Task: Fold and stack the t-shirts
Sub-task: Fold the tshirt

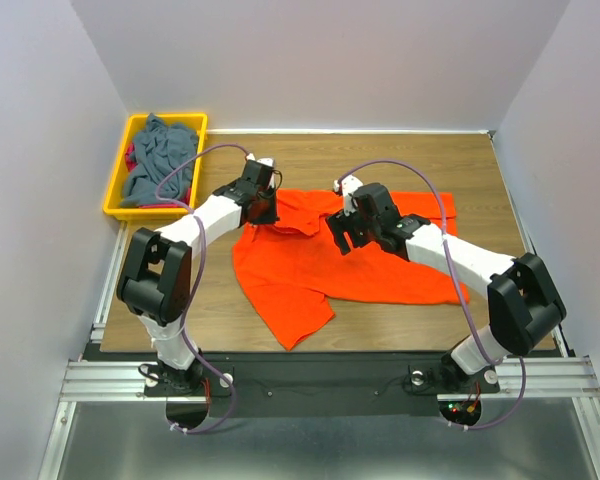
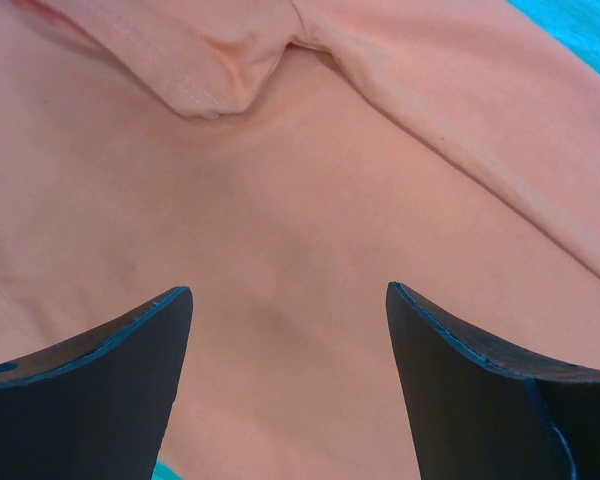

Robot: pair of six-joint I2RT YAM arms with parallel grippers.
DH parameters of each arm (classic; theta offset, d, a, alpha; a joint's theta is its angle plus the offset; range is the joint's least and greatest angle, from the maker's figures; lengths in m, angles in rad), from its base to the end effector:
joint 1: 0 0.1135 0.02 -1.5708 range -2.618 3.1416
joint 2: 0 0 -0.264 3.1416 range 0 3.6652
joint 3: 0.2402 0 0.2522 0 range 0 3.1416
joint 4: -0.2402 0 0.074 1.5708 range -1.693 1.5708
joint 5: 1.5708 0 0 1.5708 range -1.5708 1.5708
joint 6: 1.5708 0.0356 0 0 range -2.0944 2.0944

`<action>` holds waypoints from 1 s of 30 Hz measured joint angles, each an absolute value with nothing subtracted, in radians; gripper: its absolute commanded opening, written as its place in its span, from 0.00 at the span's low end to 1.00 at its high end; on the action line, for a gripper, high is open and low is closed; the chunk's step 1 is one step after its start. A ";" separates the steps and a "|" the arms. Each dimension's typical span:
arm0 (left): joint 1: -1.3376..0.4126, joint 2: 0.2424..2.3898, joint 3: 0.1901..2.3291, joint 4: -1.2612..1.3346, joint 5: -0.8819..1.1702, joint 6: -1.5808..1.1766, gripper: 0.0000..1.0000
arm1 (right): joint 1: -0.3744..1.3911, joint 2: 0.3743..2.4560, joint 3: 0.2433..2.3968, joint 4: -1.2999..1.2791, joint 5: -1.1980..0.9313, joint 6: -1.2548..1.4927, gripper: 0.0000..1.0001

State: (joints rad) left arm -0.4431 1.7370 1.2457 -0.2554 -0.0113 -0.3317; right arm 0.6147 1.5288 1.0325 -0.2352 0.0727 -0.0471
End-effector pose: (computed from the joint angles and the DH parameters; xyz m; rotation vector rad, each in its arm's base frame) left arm 0.3511 -0.1662 0.2368 0.1249 2.3445 -0.3754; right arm 0.2747 0.1907 0.2402 -0.7146 2.1955 0.2078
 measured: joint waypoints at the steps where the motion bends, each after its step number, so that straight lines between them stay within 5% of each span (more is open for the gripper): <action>1: -0.447 1.736 1.232 -0.257 -0.010 -0.336 0.01 | 0.615 1.528 1.032 -0.235 0.073 -0.047 0.84; 10: -0.489 1.715 1.109 -0.258 0.024 -0.403 0.04 | 0.615 1.524 1.032 -0.234 0.099 -0.033 0.84; 13: -0.503 1.685 1.068 -0.247 0.027 -0.430 0.26 | 0.612 1.524 1.032 -0.235 0.123 -0.028 0.84; 15: -0.507 1.665 1.048 -0.237 0.026 -0.442 0.27 | 0.606 1.524 1.033 -0.235 0.139 -0.023 0.84; 21: -0.508 1.620 1.039 -0.220 -0.005 -0.463 0.61 | 0.500 1.525 1.037 -0.236 0.165 0.046 0.83; 30: -0.399 1.667 1.199 -0.201 -0.042 -0.425 0.54 | 0.100 1.622 1.126 -0.227 0.111 0.236 0.68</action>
State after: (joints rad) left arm -0.3992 1.6672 1.1992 -0.2008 -0.0422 -0.4252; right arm 0.1001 1.6222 1.1263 -0.2272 0.1112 0.2359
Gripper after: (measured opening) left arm 0.576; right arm 0.736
